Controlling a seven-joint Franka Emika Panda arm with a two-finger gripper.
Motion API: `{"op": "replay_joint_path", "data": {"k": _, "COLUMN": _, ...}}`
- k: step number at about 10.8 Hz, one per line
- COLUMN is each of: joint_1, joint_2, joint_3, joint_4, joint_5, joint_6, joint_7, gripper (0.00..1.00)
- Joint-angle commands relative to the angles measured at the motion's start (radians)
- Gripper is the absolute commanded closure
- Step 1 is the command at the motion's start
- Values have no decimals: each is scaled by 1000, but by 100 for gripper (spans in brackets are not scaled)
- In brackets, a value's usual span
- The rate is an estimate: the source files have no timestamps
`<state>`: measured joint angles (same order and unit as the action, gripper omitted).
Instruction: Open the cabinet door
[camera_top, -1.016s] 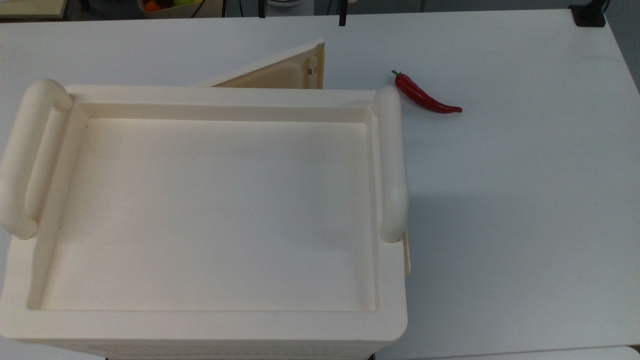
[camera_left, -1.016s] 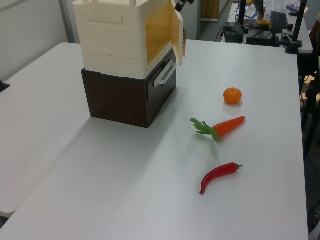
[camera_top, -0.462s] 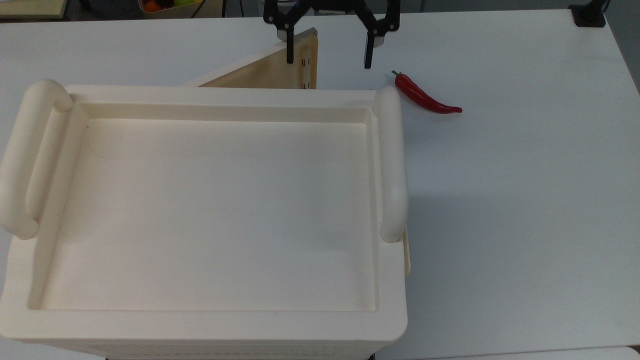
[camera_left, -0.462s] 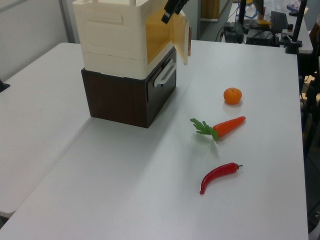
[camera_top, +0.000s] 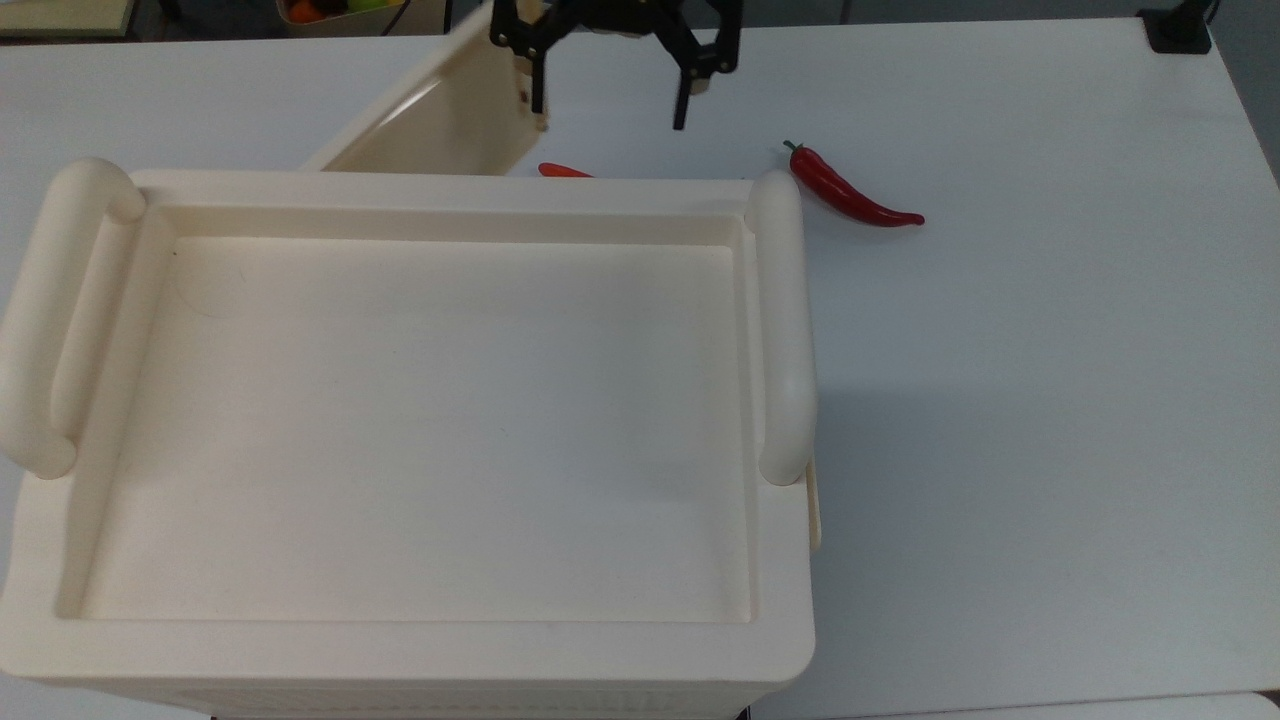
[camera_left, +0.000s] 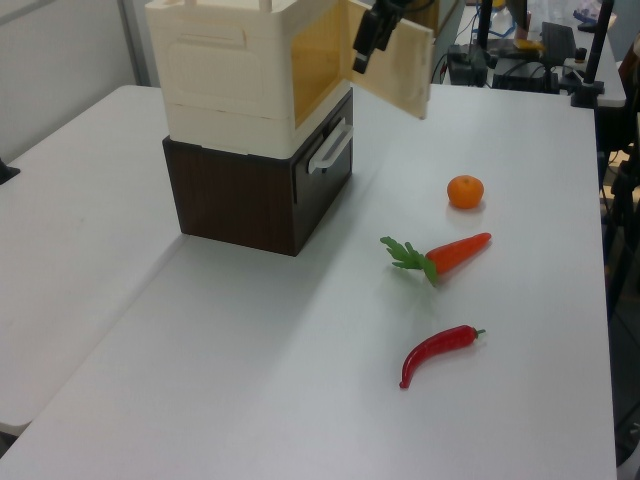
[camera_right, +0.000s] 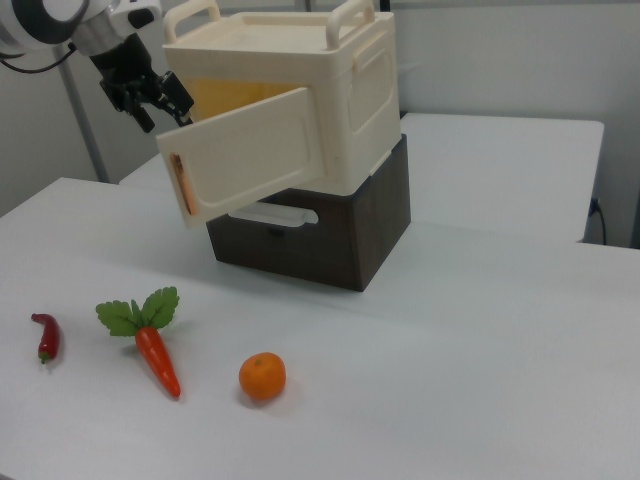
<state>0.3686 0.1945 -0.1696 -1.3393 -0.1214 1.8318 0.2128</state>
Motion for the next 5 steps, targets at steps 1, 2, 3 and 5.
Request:
{"op": "replay_joint_path", "data": {"k": 1, "joint_1": -8, "joint_2": -44, "joint_3": -4, "joint_4": -24, "joint_5": -14, "joint_6": -101, "joint_7": -49, "gripper": 0}}
{"op": "replay_joint_path", "data": {"k": 2, "joint_1": -10, "joint_2": -46, "joint_3": -4, "joint_4": -24, "joint_5": -14, "joint_6": -124, "joint_7": -50, "gripper": 0}}
{"op": "replay_joint_path", "data": {"k": 3, "joint_1": -20, "joint_2": -49, "joint_3": -4, "joint_4": -26, "joint_5": -14, "joint_6": -152, "joint_7": -50, "gripper": 0}}
{"op": "replay_joint_path", "data": {"k": 5, "joint_1": -46, "joint_2": -64, "joint_3": -2, "joint_4": -41, "joint_5": -1, "joint_6": -224, "joint_7": -53, "gripper": 0}}
